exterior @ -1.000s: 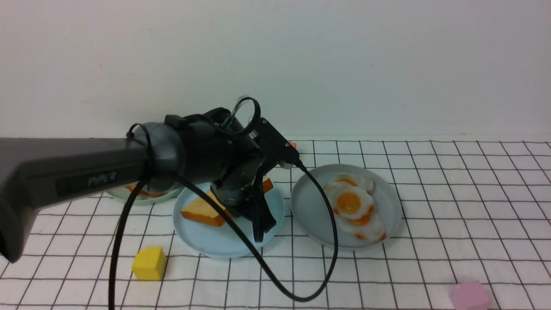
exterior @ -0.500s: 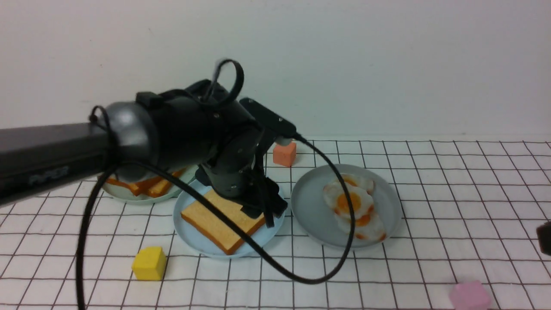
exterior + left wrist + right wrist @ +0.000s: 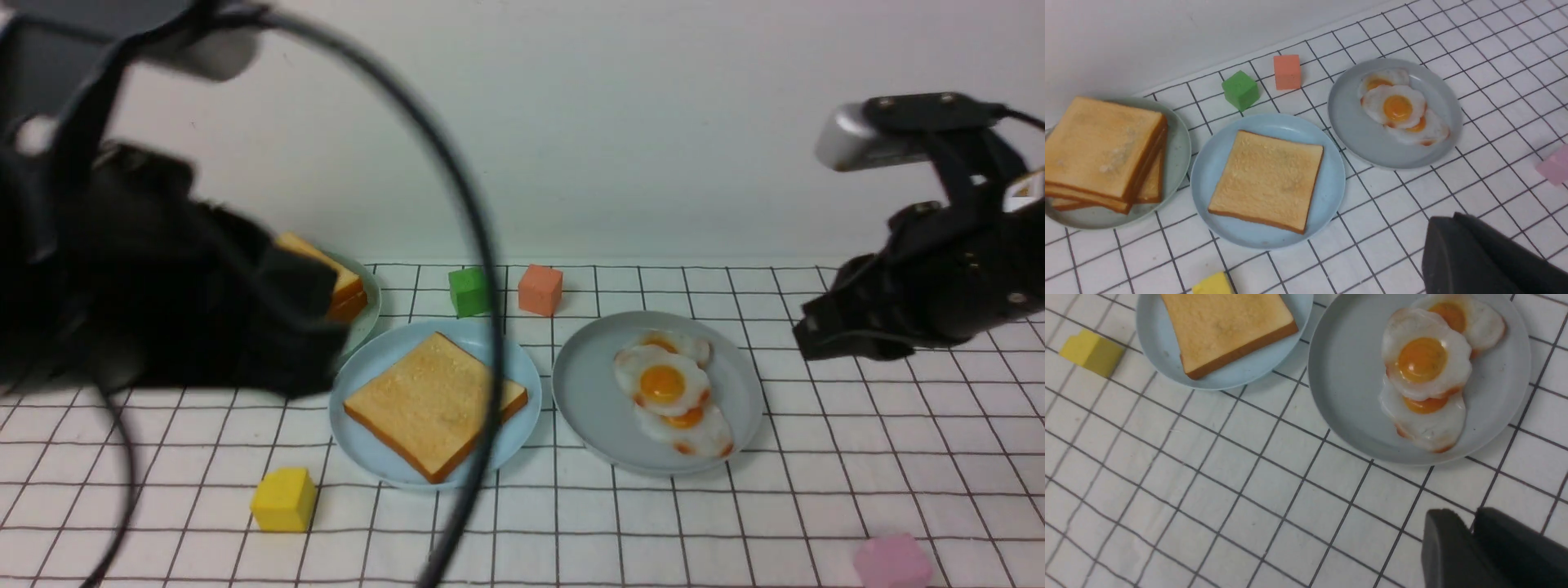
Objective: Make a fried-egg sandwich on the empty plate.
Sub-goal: Use the right arm to grab a fried egg
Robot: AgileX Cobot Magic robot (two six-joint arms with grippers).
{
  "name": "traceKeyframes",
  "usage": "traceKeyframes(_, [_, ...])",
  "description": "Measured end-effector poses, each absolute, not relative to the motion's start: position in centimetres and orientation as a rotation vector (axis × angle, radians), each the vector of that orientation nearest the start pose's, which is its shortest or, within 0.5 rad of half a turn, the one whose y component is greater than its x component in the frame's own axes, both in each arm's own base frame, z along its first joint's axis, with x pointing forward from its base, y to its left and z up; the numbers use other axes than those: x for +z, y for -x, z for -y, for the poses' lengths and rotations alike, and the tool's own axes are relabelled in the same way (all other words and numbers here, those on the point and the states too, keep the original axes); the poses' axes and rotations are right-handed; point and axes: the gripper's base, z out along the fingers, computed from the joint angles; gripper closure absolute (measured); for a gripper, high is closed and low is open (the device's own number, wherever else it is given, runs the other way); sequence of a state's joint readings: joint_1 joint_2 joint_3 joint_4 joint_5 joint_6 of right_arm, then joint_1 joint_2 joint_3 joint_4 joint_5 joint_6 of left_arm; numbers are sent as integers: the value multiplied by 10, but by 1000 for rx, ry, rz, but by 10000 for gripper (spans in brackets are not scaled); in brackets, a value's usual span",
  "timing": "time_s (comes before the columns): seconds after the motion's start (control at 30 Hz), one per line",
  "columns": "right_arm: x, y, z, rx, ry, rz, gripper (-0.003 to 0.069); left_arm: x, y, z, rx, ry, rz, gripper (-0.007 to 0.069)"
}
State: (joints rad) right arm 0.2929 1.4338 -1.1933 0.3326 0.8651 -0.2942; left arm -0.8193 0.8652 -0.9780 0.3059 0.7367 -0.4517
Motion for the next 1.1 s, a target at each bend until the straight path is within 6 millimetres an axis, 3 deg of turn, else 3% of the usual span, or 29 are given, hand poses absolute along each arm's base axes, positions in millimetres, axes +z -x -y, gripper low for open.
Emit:
traceKeyframes(0.13, [291,-308,-126,358,648,-2542,492,368,-91,76,-533,-472,-1931,638])
traceKeyframes(0.17, [278,-322,-137,323,698,-2545,457,352,-78,64,-580,-450,-1885,638])
traceKeyframes(0.23, [266,-333,-149,282,761,-2547,412,342,-70,56,-613,-420,-1864,638])
traceKeyframes(0.33, [254,-344,-161,245,824,-2552,354,336,-66,51,-625,-403,-1853,638])
traceKeyframes(0.43, [236,-360,-175,194,892,-2558,249,336,-64,49,-642,-398,-1813,638])
traceKeyframes(0.67, [209,-385,-178,65,926,-2580,67,340,-64,51,-670,-393,-1776,638])
traceKeyframes(0.9, [213,-391,-165,82,586,-2728,83,338,-64,51,-672,-389,-1795,638])
traceKeyframes(1.03, [217,-399,-142,276,274,-2818,128,337,-64,50,-662,-389,-1813,638])
traceKeyframes(1.1, [216,-401,-136,360,200,-2829,132,336,-64,50,-660,-389,-1814,638])
